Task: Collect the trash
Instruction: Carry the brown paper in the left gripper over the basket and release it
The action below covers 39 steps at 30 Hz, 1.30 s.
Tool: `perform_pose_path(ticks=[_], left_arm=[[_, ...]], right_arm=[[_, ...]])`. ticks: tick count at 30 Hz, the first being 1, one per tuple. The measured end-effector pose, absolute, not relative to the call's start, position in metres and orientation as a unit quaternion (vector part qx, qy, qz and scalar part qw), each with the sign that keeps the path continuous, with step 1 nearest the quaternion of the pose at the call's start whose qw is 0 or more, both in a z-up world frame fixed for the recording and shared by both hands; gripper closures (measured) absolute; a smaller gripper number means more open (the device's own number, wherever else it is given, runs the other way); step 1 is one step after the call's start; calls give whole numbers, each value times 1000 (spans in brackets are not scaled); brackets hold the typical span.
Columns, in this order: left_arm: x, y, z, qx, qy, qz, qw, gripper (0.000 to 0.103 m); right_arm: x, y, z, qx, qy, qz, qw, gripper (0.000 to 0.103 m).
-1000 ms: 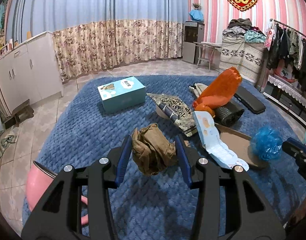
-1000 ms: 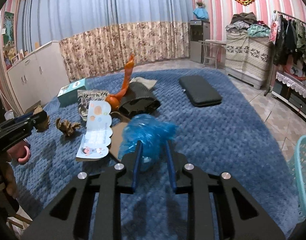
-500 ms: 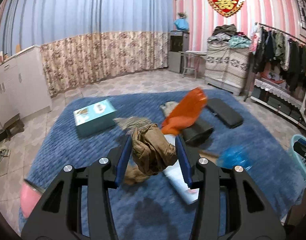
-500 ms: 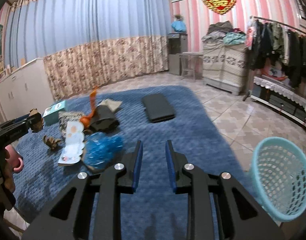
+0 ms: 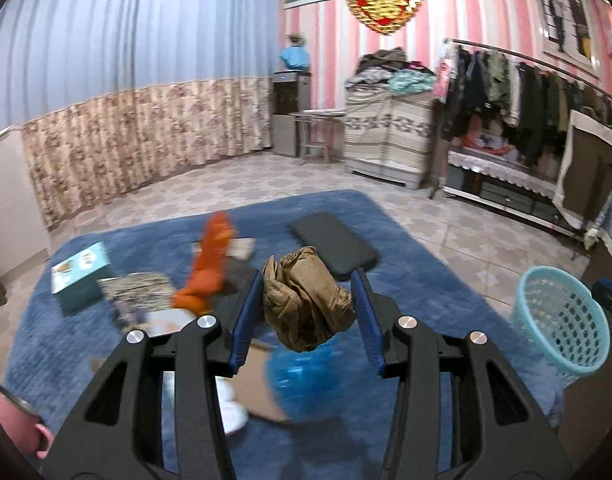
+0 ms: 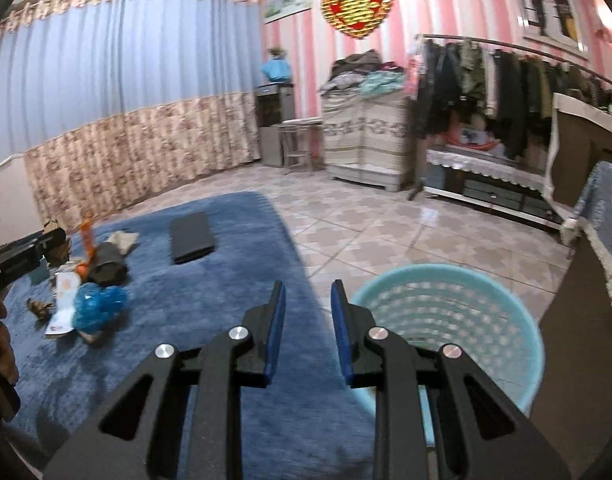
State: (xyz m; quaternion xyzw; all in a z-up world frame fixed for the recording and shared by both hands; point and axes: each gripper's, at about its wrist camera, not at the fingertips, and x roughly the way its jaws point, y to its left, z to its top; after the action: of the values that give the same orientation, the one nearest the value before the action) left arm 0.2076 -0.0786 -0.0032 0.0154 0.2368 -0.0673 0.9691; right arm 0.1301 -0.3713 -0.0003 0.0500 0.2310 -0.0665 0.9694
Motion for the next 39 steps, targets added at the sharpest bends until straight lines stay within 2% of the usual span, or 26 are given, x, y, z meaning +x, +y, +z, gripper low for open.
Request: perform_pose_path(ticks=[11,22,39], left_arm=[[213,-193,-16,34,253,-170,952,59],[192,-293,-30,63,246,-268,929,58],[229,-391,-65,102,275,-347,891,58]], right_arm=[[94,-458,-4,90,222,-157,958,79],[79,-503,-19,107,226,-205,946,79],[81,-534,-48,144,246,-230,931,79]])
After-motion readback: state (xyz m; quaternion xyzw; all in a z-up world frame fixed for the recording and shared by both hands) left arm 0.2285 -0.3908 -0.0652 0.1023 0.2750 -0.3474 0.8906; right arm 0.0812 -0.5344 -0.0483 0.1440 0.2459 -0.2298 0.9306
